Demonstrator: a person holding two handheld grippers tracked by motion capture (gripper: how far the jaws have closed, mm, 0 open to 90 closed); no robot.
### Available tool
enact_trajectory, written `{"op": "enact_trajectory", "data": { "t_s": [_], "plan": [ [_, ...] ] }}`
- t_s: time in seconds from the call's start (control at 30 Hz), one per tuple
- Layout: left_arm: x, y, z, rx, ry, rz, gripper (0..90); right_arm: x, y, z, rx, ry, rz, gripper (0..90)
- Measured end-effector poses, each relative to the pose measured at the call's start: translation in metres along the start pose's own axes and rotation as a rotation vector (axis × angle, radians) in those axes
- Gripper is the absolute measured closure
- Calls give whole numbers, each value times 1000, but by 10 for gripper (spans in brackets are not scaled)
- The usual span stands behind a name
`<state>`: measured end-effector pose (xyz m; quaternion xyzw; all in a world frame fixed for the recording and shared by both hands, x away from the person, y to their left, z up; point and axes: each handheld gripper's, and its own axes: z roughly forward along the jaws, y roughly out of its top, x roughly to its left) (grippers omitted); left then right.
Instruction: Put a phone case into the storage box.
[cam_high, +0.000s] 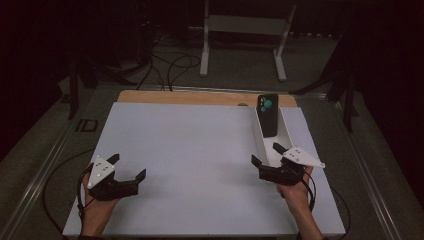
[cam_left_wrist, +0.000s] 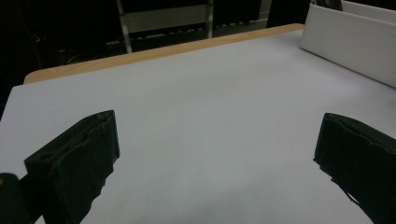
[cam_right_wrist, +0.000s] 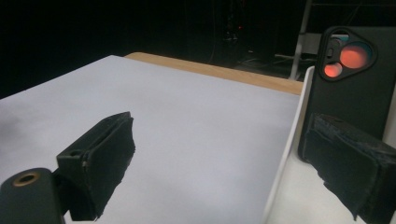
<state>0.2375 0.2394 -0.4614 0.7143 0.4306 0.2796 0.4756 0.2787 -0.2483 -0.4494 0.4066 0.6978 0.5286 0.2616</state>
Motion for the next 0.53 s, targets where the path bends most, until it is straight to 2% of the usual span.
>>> {"op": "enact_trajectory", "data": {
  "t_s": [0.1,0.27,0.53],
  "plan": [
    [-1,-1,1,-4,-8,1,6,1,-7,-3,-9,5,1,85],
    [-3,-2,1,-9,-18,8,6,4,-17,-7,-15,0,-24,85],
    [-5,-2,2,-4,-17,13,6,5,-19,-12,-38,-5,-23,85]
  ]
}}
